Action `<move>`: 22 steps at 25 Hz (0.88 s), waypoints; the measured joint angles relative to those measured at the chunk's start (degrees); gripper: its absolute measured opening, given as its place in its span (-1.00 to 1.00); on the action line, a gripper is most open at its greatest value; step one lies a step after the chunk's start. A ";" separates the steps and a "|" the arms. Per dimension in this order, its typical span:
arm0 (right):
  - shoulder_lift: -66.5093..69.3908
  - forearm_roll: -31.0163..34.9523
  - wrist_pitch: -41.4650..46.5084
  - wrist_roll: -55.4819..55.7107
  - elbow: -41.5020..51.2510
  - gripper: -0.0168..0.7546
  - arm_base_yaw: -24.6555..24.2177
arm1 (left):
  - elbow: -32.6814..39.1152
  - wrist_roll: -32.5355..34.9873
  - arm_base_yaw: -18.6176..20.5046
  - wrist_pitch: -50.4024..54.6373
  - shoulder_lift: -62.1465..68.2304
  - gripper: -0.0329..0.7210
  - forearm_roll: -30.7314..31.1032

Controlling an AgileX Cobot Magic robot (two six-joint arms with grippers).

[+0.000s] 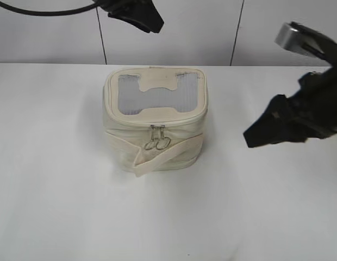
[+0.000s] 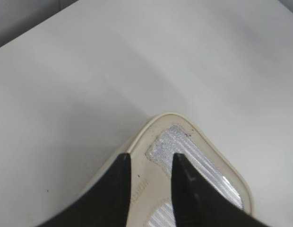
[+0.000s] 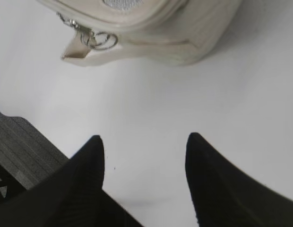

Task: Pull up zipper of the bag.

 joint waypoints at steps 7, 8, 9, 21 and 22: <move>-22.37 -11.92 5.61 12.90 11.66 0.18 -1.33 | 28.77 -6.92 0.00 -7.75 -23.20 -0.39 6.25; -26.19 -13.56 6.91 13.68 12.83 0.18 -1.33 | 34.57 -8.16 0.00 -9.87 -28.38 -0.39 7.25; -29.34 -14.86 7.98 14.33 13.60 0.18 -1.33 | 40.16 -9.85 0.00 -11.37 -33.04 -0.39 8.49; -69.09 -28.55 16.19 23.52 21.25 0.50 -1.33 | 71.36 -24.69 0.81 0.14 -102.21 0.21 25.69; -71.65 -29.24 16.25 24.21 21.95 0.50 -1.33 | 72.37 -25.41 1.20 1.17 -106.59 0.23 26.97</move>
